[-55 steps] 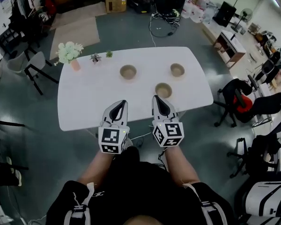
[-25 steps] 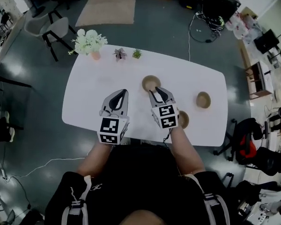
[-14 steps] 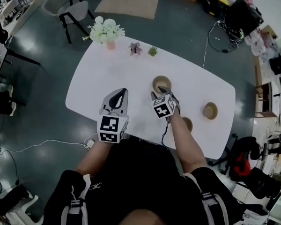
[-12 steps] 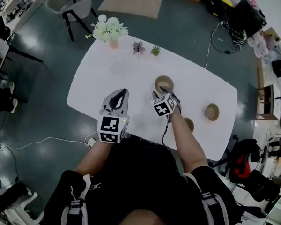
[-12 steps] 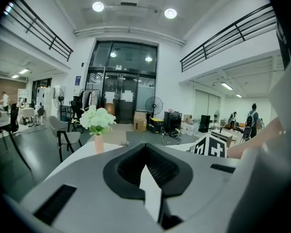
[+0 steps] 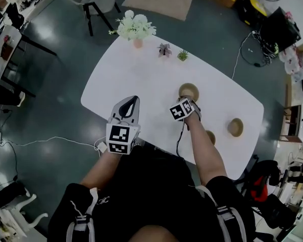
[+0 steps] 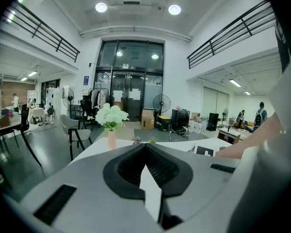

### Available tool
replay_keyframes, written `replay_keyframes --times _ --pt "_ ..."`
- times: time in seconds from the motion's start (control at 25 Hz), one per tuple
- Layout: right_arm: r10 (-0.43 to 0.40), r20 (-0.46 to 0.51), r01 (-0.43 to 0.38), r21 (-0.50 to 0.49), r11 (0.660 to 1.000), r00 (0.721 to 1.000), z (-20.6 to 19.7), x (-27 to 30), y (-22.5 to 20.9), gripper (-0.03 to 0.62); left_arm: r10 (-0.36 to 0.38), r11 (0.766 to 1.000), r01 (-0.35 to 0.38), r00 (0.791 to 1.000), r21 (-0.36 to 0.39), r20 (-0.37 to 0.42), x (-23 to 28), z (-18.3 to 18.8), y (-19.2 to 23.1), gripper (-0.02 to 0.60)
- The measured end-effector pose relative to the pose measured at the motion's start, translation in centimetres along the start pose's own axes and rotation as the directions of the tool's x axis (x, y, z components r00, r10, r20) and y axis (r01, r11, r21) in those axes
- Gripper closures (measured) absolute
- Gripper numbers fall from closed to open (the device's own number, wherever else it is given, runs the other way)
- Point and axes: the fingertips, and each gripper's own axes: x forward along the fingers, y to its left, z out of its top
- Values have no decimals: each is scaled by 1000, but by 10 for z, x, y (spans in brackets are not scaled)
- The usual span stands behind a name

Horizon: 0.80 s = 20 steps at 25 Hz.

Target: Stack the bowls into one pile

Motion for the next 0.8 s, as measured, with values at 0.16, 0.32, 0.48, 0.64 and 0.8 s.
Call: replay_keyframes --times 0.16,0.32,0.48,0.64,0.8 --pt "-27 15 27 -7 1000 1000 2 -5 3 560 -5 1000 5 1000 -1 5 -2 0 0 568" --pt "-27 50 25 26 999 998 6 -25 6 553 -33 999 33 999 6 14 -1 5 -9 568" --pt "-57 93 54 32 998 994 9 -53 5 553 -73 997 73 997 18 22 3 11 -22 569" --pt "-115 123 112 29 993 986 4 -81 -4 553 -131 991 130 991 34 31 10 15 -41 568" --pt "-174 116 168 55 984 978 -13 -114 -17 553 -191 981 189 981 52 36 15 21 -60 568"
